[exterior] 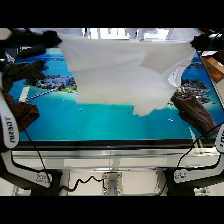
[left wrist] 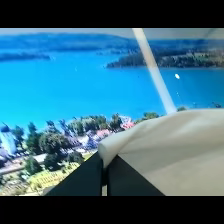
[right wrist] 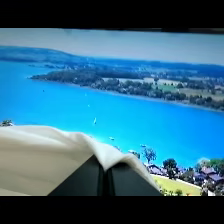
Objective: Fold the shirts.
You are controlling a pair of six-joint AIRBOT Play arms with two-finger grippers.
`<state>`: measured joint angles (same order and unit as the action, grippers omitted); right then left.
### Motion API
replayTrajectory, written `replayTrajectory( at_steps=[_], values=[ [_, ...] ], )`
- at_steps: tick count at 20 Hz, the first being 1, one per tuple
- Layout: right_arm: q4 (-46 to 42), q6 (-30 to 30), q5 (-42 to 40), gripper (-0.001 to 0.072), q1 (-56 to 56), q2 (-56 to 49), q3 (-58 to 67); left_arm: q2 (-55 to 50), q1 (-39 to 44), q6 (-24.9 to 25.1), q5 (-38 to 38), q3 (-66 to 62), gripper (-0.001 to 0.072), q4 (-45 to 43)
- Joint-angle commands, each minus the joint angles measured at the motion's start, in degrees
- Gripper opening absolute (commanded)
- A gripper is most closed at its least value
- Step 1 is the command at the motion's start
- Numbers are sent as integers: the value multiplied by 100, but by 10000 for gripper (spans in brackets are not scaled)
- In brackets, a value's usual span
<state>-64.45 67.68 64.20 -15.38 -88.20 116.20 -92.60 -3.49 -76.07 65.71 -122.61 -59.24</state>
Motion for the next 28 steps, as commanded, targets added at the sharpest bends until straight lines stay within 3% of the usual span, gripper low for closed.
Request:
replayTrajectory(
  at_steps=[1, 6, 9, 14, 17, 20, 23, 28],
  values=[
    [-7, -332, 184, 26, 48, 730, 168, 927, -223, 262, -118, -13, 16, -673],
    [-468, -271, 872, 26, 48, 2201, 166, 2328, -223, 553, 437, -13, 14, -767],
    [-573, 4, 1360, 25, 125, 2975, 166, 3091, -219, 393, 1204, -13, 13, -817],
    [-2579, 627, 1912, 25, 1799, 3554, 166, 3965, -219, 70, 1816, -13, 13, -610],
    [-3783, 671, 2087, 25, 2645, 3294, 13, 3965, -221, 90, 1757, 166, 13, -765],
    [-4531, 695, 2114, 26, 2656, 2710, -216, 3777, -221, 44, 1810, 1156, 12, -1036],
    [-4129, 767, 1912, 26, 2214, 2065, -509, 3263, -221, 46, 1729, 2090, 13, -979],
    [-1939, 772, 1213, 27, 837, 922, -1425, 1906, -221, 455, 610, 3021, 14, -970]
  ],
)
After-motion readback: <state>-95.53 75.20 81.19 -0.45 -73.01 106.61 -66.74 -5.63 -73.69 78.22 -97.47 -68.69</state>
